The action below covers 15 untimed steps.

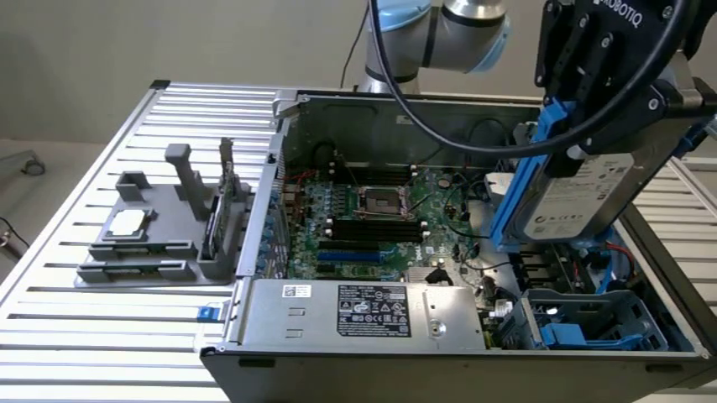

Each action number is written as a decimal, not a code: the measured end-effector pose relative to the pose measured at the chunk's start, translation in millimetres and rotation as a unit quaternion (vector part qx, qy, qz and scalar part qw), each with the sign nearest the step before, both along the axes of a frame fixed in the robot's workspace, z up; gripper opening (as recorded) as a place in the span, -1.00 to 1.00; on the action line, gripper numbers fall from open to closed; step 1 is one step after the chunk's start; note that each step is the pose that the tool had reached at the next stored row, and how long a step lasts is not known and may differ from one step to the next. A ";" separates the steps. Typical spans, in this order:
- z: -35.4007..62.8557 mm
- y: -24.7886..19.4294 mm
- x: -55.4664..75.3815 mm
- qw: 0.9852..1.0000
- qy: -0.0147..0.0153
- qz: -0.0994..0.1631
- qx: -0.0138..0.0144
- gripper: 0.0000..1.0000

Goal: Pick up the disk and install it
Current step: 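Pick up the disk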

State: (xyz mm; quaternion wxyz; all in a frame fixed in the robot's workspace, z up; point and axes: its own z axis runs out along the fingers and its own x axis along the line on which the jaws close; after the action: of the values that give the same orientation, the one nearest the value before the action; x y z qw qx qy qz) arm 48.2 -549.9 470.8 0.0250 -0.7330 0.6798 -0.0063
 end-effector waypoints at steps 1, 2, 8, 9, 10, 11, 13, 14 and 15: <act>0.0 -0.9 1.1 1.000 0.000 0.000 0.000 -0.35; 0.1 -1.5 2.4 1.000 0.000 0.000 0.001 -0.35; 11.0 -2.0 15.8 1.000 0.003 0.000 0.009 -0.35; 13.9 -2.2 17.5 1.000 0.004 0.000 0.010 -0.35; 16.9 -2.5 18.9 1.000 0.005 0.000 0.011 -0.35; 19.3 -3.2 19.9 1.000 0.006 0.000 0.011 -0.35; 21.3 -5.2 21.8 1.000 0.007 0.000 0.012 -0.35; 21.6 -6.8 22.9 1.000 0.007 0.000 0.013 -0.35; 21.7 -8.8 24.2 1.000 0.007 0.000 0.013 -0.35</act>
State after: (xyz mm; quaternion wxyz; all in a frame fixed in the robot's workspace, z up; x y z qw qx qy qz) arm 72.3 -558.7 492.5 0.0295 -0.7325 0.6800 0.0079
